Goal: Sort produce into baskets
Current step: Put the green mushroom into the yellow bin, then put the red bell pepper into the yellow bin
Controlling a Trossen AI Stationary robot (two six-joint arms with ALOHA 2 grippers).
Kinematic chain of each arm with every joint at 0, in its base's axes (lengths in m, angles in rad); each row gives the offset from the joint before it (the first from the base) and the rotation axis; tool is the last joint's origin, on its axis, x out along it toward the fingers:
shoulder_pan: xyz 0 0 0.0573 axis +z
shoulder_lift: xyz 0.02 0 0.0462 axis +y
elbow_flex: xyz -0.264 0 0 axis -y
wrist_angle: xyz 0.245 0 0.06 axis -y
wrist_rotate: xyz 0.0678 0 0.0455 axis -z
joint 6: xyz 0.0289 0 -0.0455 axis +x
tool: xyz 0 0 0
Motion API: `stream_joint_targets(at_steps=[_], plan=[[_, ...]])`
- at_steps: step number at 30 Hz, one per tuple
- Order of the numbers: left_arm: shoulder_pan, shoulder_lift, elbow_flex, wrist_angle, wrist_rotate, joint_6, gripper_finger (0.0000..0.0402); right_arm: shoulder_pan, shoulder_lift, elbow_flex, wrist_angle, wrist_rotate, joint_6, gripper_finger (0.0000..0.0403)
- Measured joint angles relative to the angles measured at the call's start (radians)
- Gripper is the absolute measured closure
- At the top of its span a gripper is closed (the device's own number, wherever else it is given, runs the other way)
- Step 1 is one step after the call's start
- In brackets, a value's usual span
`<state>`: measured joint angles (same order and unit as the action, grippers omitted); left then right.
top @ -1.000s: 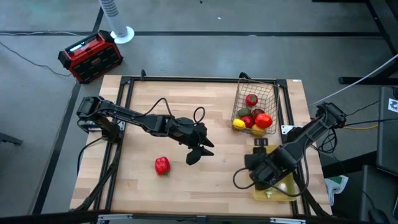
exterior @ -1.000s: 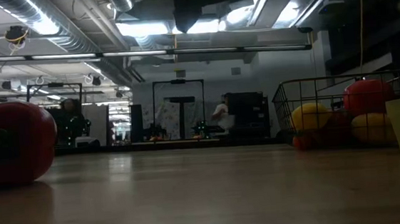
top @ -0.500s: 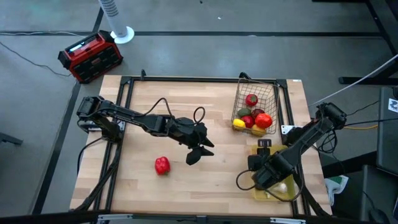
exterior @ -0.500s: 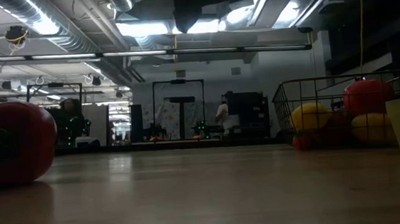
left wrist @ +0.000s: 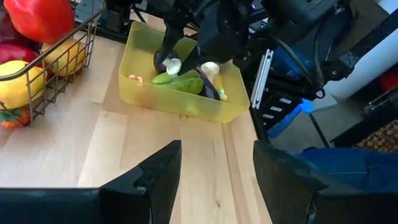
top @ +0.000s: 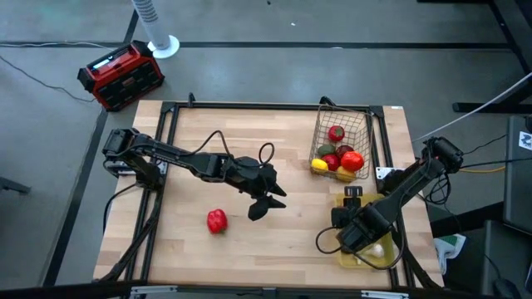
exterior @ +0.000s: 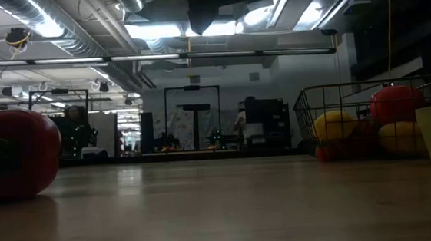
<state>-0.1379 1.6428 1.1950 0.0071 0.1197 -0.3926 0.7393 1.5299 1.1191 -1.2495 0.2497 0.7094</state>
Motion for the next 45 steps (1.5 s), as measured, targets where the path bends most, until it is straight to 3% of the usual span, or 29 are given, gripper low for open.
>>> stream_joint_targets(at_steps=[9,13,20,26,35,40,45], plan=[[0.004,0.0,0.0,0.001,0.001,-0.007,0.0206,0.0,0.0,0.0,-0.001,0.0,0.0,0.0215],[0.013,0.0,0.0,0.002,0.0,-0.025,0.0205,0.0,0.0,0.0,-0.001,0.0,0.0,0.0167],[-0.005,0.0,0.0,0.003,0.0,0.123,0.0205,0.0,0.0,0.0,-0.001,0.0,0.0,0.0069],[-0.035,0.0,0.0,0.004,-0.004,0.227,0.0205,0.0,0.0,0.0,-0.001,0.0,0.0,0.0021],[-0.046,0.0,0.0,0.004,-0.029,0.25,0.0205,0.0,0.0,0.0,0.0,0.0,-0.001,0.0011],[-0.06,0.0,0.0,0.004,0.039,0.263,0.0205,0.0,0.0,0.0,0.0,0.0,-0.001,0.0012],[-0.082,0.0,0.0,0.004,0.041,0.271,0.0205,0.0,0.0,0.0,0.001,0.0,-0.001,0.0013]])
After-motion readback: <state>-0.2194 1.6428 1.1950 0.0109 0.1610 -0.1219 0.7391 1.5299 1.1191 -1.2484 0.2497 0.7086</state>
